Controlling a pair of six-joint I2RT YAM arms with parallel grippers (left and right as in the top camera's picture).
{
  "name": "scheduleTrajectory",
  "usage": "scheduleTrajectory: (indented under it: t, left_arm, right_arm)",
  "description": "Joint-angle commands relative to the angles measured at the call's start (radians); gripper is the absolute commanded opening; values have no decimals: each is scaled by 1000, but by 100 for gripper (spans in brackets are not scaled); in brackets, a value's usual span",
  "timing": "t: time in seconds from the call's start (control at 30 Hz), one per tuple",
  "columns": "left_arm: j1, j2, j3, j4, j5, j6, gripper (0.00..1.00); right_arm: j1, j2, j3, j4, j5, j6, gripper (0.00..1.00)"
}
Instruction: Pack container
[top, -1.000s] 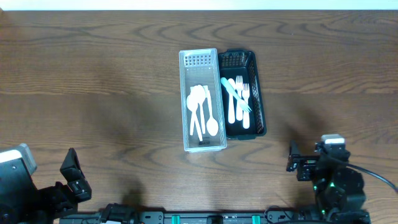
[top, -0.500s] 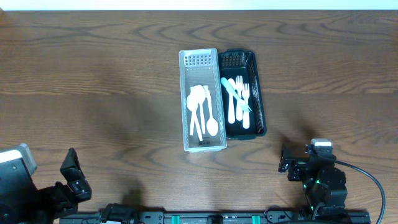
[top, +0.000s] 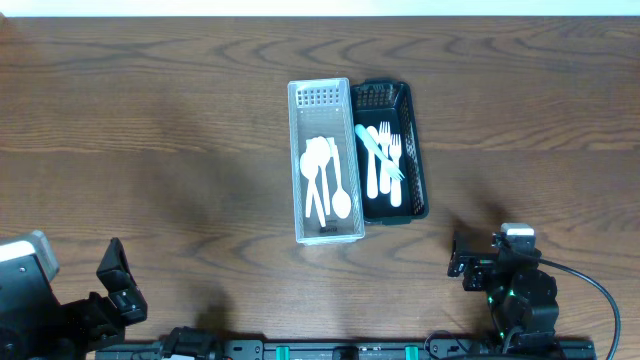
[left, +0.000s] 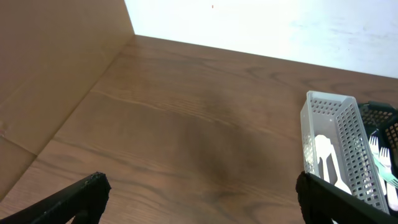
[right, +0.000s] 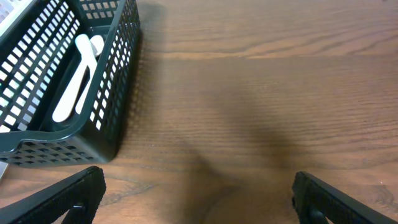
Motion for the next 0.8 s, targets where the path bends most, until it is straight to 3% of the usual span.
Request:
scheduleTrajectory:
  t: [0.0,0.57,0.67,0.77]
  left_arm:
    - [5,0,4,0,-13,2,98]
    - [5,-12,-61,5,-14,14,98]
    - [15,-39,-147,104,-21,34,98]
    - [42,-98,-323,301,-20,-3,98]
  right_arm:
    - [-8,-11,-12,2,0,14,99]
    - [-8,-11,-12,2,0,14,99]
    - [-8,-11,-12,2,0,14,99]
    - [-8,-11,-12,2,0,14,99]
